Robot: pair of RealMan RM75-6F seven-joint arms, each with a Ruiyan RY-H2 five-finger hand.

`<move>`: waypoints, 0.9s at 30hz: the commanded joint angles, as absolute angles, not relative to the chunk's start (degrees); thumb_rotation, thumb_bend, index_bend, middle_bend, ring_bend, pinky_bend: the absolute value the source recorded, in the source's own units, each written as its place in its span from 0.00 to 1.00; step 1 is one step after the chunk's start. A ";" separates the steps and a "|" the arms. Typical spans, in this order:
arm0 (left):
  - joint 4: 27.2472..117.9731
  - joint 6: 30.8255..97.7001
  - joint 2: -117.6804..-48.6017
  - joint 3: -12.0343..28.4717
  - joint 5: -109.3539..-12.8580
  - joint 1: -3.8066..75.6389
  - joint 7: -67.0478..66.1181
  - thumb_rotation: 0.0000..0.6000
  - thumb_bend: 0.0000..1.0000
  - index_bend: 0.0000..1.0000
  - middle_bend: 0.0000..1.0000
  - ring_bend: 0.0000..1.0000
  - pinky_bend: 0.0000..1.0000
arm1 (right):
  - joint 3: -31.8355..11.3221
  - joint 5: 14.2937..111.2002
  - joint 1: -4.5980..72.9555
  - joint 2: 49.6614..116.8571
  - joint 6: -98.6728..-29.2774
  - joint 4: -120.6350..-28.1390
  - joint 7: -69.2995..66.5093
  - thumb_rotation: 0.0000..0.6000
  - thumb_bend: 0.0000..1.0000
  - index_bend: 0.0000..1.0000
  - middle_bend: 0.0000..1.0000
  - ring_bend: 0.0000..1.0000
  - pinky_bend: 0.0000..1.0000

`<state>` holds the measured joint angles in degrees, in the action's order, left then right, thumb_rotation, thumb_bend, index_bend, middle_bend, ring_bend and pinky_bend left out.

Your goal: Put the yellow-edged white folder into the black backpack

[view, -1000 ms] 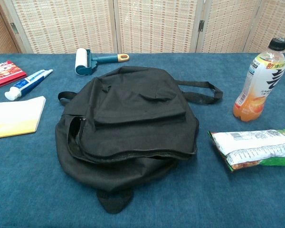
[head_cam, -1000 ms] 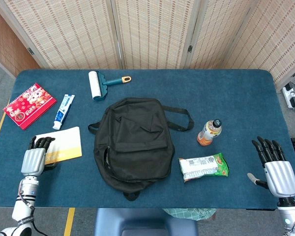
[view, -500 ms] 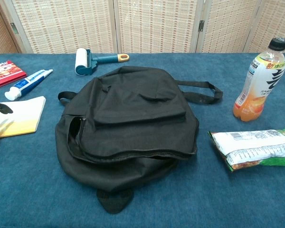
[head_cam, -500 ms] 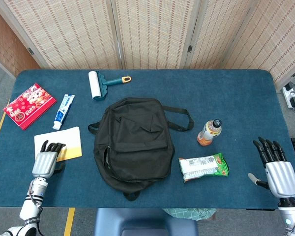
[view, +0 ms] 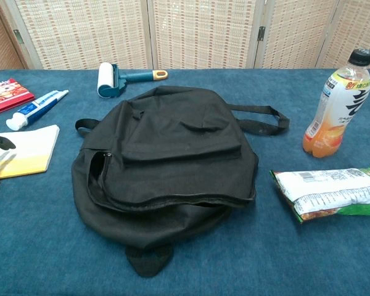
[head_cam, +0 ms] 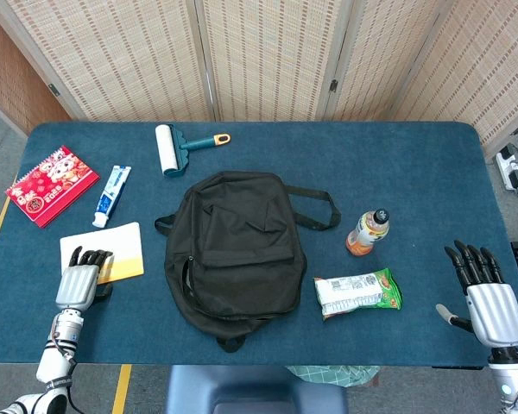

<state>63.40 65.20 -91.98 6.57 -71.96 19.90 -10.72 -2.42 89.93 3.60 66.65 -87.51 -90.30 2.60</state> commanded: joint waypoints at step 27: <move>69.79 58.40 -87.28 7.84 -66.08 23.05 -16.66 1.00 0.31 0.20 0.23 0.18 0.07 | -2.38 89.37 3.33 67.01 -87.33 -89.31 1.74 1.00 0.04 0.00 0.06 0.02 0.00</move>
<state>69.62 58.58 -87.40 7.83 -66.26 22.93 -16.54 -2.38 89.35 3.33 67.01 -87.31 -89.32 1.74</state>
